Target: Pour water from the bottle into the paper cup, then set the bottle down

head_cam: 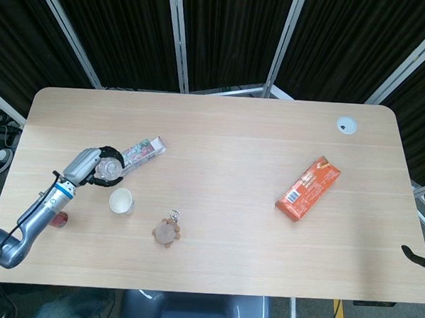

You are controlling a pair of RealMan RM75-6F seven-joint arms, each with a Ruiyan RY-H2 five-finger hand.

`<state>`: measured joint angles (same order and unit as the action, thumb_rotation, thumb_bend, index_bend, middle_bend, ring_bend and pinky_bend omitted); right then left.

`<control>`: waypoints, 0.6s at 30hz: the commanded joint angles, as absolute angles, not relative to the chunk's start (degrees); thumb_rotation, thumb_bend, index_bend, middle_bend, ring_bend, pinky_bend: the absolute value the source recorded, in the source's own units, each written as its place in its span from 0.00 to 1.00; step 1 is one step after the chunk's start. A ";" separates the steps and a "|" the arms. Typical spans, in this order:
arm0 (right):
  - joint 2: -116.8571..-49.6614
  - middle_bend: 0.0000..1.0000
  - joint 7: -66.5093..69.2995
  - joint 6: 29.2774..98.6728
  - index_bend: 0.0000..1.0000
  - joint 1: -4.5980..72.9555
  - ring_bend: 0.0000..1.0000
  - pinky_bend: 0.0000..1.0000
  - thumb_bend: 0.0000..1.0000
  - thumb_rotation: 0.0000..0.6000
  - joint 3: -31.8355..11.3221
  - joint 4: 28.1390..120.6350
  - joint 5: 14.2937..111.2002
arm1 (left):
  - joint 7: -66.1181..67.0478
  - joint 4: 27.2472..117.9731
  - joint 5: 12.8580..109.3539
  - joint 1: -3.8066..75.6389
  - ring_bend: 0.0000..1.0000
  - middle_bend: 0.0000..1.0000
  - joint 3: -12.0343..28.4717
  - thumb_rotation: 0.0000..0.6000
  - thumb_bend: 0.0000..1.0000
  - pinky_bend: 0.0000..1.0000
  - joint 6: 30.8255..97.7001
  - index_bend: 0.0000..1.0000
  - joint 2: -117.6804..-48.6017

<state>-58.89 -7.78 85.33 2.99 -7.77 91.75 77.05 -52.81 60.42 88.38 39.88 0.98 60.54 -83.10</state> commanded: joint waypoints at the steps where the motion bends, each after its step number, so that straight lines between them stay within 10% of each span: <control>1: -58.86 0.00 -7.62 85.23 0.00 3.01 0.00 0.00 0.00 1.00 -7.77 91.69 77.03 | -56.84 65.62 86.15 41.16 0.31 0.51 3.57 1.00 0.50 0.34 59.10 0.63 -84.03; 18: -58.63 0.00 -6.10 84.57 0.00 2.79 0.00 0.00 0.00 1.00 -7.96 90.73 75.92 | -54.36 69.00 78.44 43.74 0.31 0.51 9.44 1.00 0.49 0.34 54.95 0.63 -98.50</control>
<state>-58.63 -6.10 84.57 2.79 -7.96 90.72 75.92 -54.79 69.75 78.95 43.61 9.28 55.48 -97.56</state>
